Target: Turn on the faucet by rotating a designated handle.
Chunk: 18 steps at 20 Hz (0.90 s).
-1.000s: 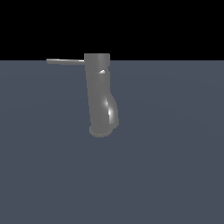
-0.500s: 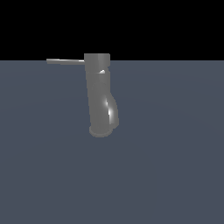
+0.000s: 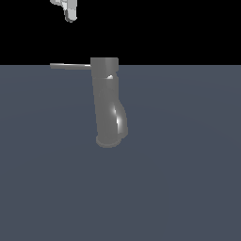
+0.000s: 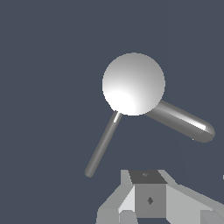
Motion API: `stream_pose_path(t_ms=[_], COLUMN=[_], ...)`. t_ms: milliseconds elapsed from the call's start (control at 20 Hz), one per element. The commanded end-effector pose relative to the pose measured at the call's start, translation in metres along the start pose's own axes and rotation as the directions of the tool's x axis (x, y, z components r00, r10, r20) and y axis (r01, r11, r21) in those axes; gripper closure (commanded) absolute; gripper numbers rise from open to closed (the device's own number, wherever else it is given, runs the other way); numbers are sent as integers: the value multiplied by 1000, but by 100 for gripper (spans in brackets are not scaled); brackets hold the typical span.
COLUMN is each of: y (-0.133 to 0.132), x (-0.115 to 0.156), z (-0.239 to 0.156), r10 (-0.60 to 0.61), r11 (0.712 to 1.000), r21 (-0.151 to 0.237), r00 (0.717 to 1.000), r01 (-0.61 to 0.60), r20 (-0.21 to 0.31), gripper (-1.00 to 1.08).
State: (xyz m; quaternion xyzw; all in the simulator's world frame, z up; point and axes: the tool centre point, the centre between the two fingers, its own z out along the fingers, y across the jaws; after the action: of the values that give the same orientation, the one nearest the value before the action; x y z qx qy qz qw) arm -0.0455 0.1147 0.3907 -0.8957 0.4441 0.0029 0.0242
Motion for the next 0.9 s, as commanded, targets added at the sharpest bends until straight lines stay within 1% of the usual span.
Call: stream_pose_path(t_ms=[0,300,600,850], y=[-12,-38,-61,-74], x=[0,-3,-6,-9], z=[12,42,72,91], r10=[56,185,303,372], r11=[998,983,952,927], r21=[-4,-14,-22,-24], r00=[998,983,953,928], r01=[-56,-185,-304,-373], r20=[-1,-9,-21,-31], gripper=[108,108,108,108])
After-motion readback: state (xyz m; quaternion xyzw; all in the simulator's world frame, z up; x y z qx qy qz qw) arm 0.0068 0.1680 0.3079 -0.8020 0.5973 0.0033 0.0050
